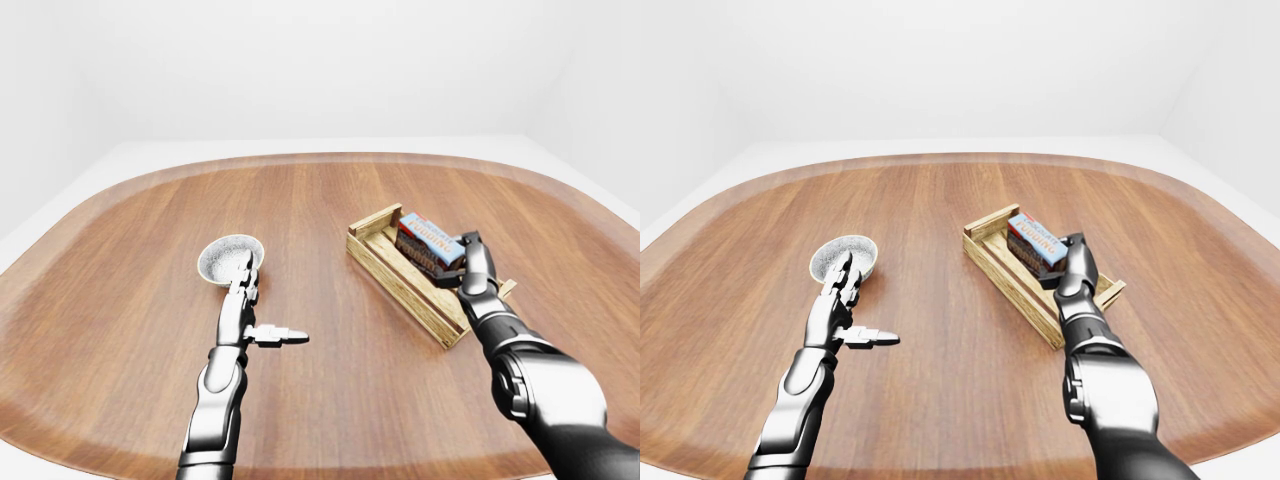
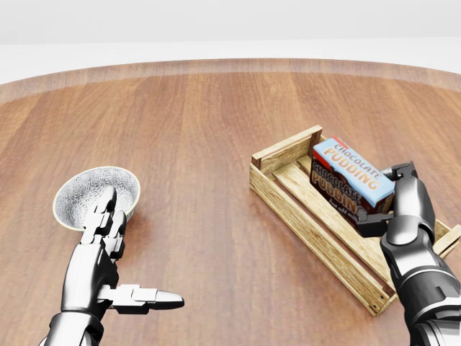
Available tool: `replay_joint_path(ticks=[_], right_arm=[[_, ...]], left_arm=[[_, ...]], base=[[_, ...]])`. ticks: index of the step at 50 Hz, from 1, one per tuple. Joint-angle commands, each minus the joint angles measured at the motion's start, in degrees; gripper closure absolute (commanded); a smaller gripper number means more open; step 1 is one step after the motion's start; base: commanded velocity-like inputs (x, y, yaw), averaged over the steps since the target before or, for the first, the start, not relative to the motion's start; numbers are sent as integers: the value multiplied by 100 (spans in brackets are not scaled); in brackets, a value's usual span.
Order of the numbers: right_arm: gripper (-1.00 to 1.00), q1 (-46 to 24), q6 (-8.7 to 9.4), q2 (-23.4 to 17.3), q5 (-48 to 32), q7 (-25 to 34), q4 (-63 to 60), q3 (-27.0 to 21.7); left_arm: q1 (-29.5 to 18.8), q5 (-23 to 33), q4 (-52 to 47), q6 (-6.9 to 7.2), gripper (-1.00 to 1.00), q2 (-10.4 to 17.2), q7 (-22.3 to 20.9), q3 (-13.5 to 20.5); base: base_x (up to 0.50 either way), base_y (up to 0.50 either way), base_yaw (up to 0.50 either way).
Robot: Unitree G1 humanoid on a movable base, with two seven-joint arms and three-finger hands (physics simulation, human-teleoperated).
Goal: Pick up the chocolate pudding and put it in the tray.
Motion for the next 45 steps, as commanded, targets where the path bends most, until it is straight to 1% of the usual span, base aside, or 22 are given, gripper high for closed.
replay_joint_path(ticks=[1, 6, 13, 15, 21, 29, 32, 35, 45], right_arm=[[100, 162, 0, 1, -44, -159, -97, -40], [100, 230, 0, 25, -58, -167, -87, -49], [100, 365, 0, 31, -79, -199, -73, -74], [100, 381, 0, 29, -78, -198, -73, -82], [100, 430, 0, 41, -72, -202, -70, -98], [100, 502, 0, 39, -77, -210, -64, -112], [100, 521, 0, 32, -72, -210, -61, -121], [100, 550, 0, 29, -73, -213, -60, -126], [100, 670, 0, -5, -81, -233, -52, -147]], left_arm=[[13, 14, 0, -20, -100, 0, -5, -3], [2, 18, 38, -49, -100, 0, -8, -4], [23, 22, -6, -28, -100, -3, -8, -12], [23, 24, 14, -47, -100, -2, -10, -11], [20, 25, 20, -50, -100, -2, -11, -11], [22, 23, 3, -34, -100, -1, -12, -7], [20, 20, -29, -1, -100, -1, -8, -5], [7, 19, 13, -30, -100, 2, -9, 2], [-7, 12, 13, -13, -100, 2, 0, 5]], base=[[0, 0, 0], [0, 0, 0], [0, 0, 0], [0, 0, 0], [0, 0, 0], [0, 0, 0], [0, 0, 0], [0, 0, 0], [0, 0, 0]])
